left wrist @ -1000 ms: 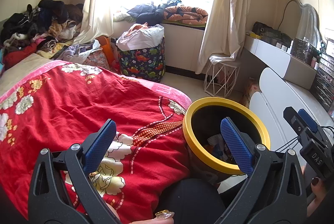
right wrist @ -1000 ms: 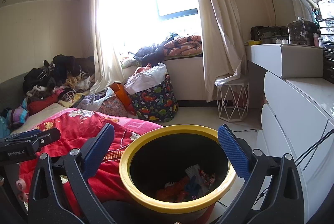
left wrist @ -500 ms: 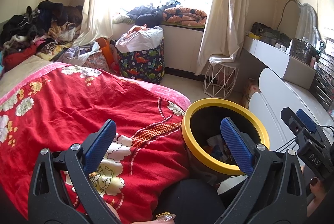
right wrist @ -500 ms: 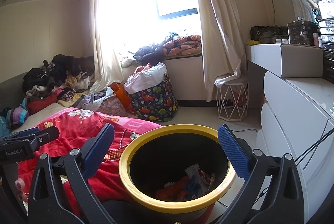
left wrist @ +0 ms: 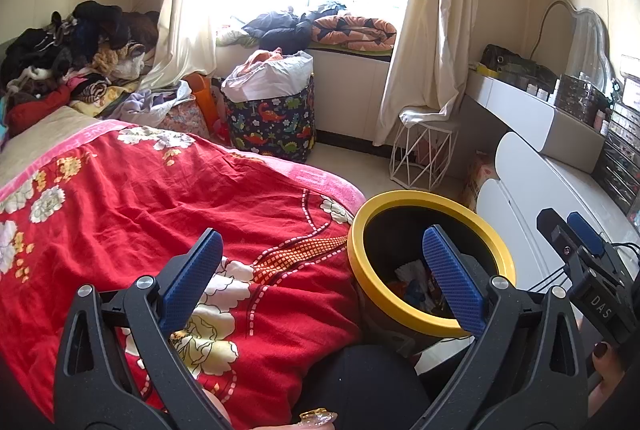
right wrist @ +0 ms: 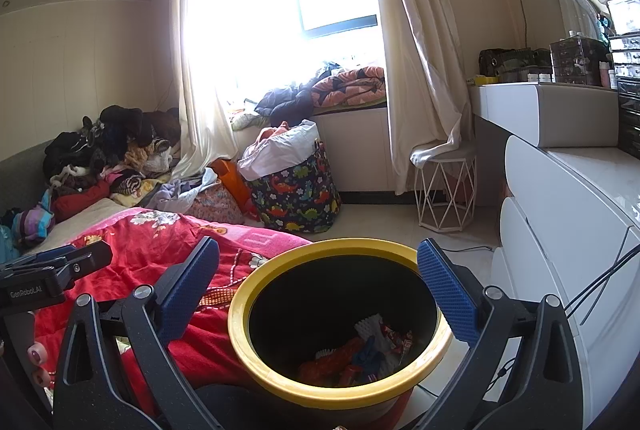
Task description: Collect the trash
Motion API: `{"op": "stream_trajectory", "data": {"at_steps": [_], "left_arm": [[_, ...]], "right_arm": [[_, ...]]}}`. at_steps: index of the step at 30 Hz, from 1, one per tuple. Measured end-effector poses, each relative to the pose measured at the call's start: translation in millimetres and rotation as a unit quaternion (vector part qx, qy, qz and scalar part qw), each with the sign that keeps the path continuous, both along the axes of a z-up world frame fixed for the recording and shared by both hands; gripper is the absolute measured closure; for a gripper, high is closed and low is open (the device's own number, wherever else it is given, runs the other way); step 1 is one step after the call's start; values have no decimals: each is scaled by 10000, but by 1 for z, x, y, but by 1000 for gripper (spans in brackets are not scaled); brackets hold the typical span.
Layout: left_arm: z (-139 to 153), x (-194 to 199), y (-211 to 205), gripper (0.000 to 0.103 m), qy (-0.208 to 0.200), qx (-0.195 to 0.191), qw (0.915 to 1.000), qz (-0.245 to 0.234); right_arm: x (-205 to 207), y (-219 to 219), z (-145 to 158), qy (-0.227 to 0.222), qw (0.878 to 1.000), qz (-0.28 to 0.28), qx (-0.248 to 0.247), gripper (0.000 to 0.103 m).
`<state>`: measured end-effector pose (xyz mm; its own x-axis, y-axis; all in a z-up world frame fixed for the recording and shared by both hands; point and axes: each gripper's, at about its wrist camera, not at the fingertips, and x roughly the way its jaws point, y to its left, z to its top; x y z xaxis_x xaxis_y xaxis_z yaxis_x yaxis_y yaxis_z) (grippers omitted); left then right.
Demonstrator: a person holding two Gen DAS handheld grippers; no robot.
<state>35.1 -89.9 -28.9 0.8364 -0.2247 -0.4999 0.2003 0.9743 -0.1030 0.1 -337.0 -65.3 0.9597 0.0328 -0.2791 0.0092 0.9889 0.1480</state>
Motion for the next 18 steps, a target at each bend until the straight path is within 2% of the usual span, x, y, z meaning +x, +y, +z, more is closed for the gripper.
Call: {"op": "stream_trajectory", "data": {"at_steps": [13, 18], "left_arm": [[-1, 0, 0, 11, 7, 10, 10000, 5], [3, 3, 4, 11, 90, -51, 9998, 184]], "right_arm": [[-1, 1, -3, 23, 10000, -26, 12, 7], [0, 1, -3, 70, 10000, 21, 61, 7]]}}
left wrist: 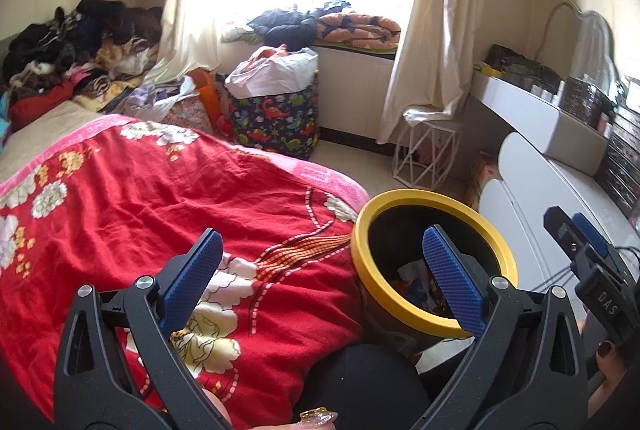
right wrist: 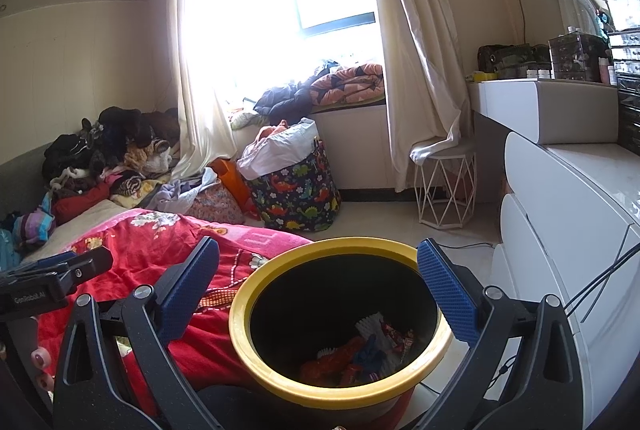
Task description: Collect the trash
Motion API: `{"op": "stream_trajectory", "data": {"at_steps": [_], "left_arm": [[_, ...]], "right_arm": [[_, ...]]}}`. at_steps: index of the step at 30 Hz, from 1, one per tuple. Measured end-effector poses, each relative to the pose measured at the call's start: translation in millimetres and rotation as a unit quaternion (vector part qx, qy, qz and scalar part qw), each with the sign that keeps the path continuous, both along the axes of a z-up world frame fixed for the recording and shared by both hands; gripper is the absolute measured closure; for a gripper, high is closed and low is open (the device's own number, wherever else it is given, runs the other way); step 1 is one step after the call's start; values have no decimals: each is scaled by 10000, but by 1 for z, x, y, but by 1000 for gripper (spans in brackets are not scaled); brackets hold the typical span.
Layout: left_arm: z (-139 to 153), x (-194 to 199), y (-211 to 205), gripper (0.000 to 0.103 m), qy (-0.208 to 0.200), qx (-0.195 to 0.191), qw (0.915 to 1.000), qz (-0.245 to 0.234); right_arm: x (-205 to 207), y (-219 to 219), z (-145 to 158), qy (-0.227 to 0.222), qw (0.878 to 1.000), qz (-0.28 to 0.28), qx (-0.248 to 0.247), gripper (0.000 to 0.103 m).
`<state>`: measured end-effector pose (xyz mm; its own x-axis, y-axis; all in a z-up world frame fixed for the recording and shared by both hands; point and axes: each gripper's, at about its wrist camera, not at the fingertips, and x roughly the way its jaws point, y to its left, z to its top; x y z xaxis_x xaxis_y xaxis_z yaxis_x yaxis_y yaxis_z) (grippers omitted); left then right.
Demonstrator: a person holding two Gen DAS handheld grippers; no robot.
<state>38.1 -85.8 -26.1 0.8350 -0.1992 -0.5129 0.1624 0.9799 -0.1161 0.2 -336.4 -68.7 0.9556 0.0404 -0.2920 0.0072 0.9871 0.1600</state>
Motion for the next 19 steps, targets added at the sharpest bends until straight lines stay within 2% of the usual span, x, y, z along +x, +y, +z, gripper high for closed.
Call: {"op": "stream_trajectory", "data": {"at_steps": [4, 7, 9, 10, 11, 12, 13, 14, 15, 17, 19], "left_arm": [[9, 5, 25, 11, 27, 137, 9969, 770], [10, 11, 74, 11, 123, 0, 9895, 1438], [5, 11, 125, 11, 314, -135, 9773, 2090], [2, 8, 149, 11, 375, -134, 9701, 2394], [-3, 5, 177, 11, 475, -93, 9591, 2790], [-10, 0, 208, 11, 633, -37, 9444, 3227], [-19, -5, 242, 11, 812, 22, 9275, 3649], [-26, -10, 263, 11, 932, 60, 9150, 3925], [-36, -18, 296, 11, 1103, 56, 8948, 4325], [-58, -36, 352, 11, 1413, -61, 8574, 4949], [-78, -52, 387, 11, 1546, -90, 8356, 5271]], "right_arm": [[17, 21, 5, 237, 9991, 349, 61, 7], [39, 66, 9, 525, 9932, 1036, 53, 7], [53, 113, 9, 835, 9815, 1726, 19, 6], [61, 155, 4, 1077, 9670, 2309, -52, 6], [65, 182, 1, 1249, 9560, 2649, -150, 6], [67, 215, -4, 1459, 9413, 3030, -300, 6], [68, 256, -11, 1715, 9188, 3524, -476, 6], [66, 295, -20, 1955, 8944, 3982, -565, 6], [64, 337, -33, 2240, 8661, 4430, -582, 6], [60, 392, -52, 2617, 8357, 4788, -619, 6], [53, 443, -73, 2752, 8253, 4853, -877, 6]]}}
